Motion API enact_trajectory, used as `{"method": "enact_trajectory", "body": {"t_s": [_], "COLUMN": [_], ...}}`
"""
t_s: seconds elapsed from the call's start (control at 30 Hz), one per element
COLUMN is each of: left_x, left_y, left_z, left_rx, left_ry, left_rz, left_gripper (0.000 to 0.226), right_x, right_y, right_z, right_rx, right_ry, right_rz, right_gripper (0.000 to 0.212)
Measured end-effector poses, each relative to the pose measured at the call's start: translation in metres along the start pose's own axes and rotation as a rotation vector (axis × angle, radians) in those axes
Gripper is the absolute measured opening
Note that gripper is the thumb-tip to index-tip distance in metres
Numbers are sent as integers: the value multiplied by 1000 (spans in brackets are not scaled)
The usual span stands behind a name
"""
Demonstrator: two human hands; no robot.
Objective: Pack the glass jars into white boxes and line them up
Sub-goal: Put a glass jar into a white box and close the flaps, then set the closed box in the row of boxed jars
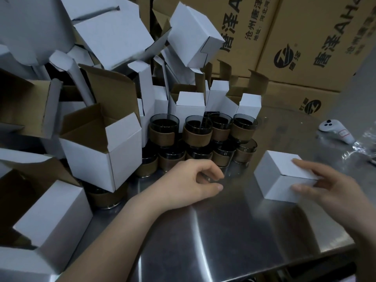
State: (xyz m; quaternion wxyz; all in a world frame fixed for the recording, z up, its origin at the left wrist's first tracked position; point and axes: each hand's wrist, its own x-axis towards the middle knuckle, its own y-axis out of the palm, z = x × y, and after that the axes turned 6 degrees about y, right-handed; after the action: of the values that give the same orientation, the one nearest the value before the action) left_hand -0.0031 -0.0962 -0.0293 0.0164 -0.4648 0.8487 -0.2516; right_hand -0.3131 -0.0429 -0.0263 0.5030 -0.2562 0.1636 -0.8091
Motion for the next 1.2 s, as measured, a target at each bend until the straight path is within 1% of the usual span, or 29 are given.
{"method": "enact_trajectory", "body": {"t_s": [0.1, 0.3, 0.37, 0.43, 0.53, 0.67, 0.77, 0.97, 1.2], "left_x": [0, 1, 2, 3, 3, 5, 6, 5, 4], "left_y": [1, 4, 5, 5, 5, 7, 8, 8, 9], "left_z": [1, 4, 5, 5, 6, 8, 9, 10, 11], "left_rx": [26, 115, 126, 130, 142, 164, 172, 162, 147], "left_ry": [2, 4, 0, -2, -2, -4, -4, -7, -1], "left_rz": [2, 2, 8, 8, 14, 9, 15, 11, -10], "left_gripper": [14, 12, 11, 10, 9, 11, 12, 11, 11], "right_x": [19, 64, 76, 85, 96, 109, 117, 150, 195], "right_y": [-7, -3, 2, 10, 20, 31, 41, 51, 50], "right_z": [-7, -9, -12, -11, -8, -3, 2, -1, -6], "right_rx": [-138, -519, -551, -504, -480, -490, -505, -704, -781], "right_ry": [27, -32, -43, -28, 17, 28, 44, 111, 202], "right_rz": [-110, -277, -354, -395, -379, -338, -268, -115, -65], "right_gripper": [55, 42, 38, 38, 40, 37, 43, 52, 50]}}
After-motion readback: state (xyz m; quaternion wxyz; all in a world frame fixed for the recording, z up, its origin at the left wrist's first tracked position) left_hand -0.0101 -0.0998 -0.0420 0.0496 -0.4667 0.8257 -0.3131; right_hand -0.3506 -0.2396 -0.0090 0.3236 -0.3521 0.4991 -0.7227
